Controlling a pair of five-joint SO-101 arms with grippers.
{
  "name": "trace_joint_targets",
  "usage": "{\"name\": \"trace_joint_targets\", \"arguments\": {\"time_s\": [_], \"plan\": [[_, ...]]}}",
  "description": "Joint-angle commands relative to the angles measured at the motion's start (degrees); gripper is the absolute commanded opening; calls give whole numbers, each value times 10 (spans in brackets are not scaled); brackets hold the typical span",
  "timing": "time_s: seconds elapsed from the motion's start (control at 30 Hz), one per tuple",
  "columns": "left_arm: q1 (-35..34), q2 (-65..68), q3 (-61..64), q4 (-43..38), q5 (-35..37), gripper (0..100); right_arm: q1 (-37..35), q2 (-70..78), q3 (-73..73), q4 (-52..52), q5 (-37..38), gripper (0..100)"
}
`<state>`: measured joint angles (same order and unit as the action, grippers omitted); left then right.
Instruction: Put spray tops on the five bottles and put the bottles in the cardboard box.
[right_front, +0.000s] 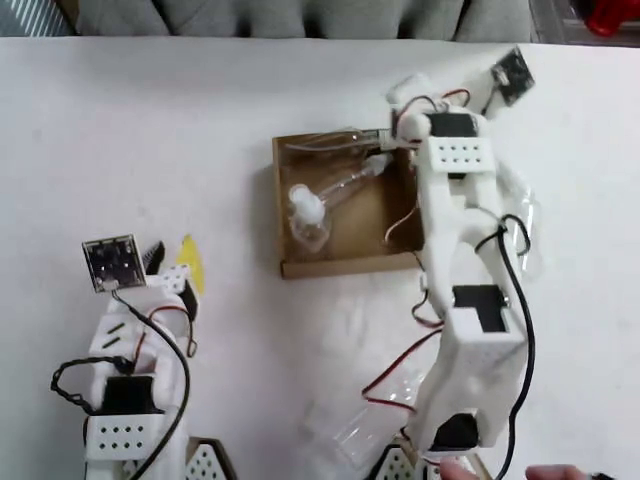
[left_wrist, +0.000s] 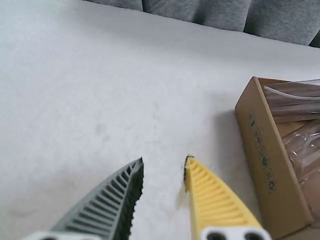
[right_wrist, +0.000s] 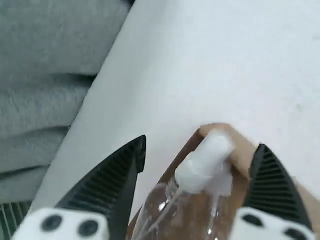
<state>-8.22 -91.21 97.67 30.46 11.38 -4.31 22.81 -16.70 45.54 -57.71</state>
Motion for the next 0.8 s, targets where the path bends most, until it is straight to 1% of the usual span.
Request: {"name": "trace_joint_targets", "arguments": {"time_s": [0.0,0.07,0.1,0.2,0.33,0.4,0.6,0.77], "plan": [[-6,7,-4,-18,4,142,26,27,-26,-55,-13,166],[-6,7,-4,-18,4,142,28,37,-26,-71,-12,112],[-6,7,-4,-18,4,142,28,41,-28,-73,-12,101],[-6,7,-4,-17,4,142,27,41,-27,-73,-12,129],[-6,7,-4,-16,3,142,22,40,-25,-63,-12,215],[-6,7,-4,-17,3,142,22,40,-27,-47,-12,241],[-6,7,-4,-17,3,142,7,9,-25,7,-12,225],[-6,7,-4,-15,3,142,-8,14,-25,0,-12,226]]}}
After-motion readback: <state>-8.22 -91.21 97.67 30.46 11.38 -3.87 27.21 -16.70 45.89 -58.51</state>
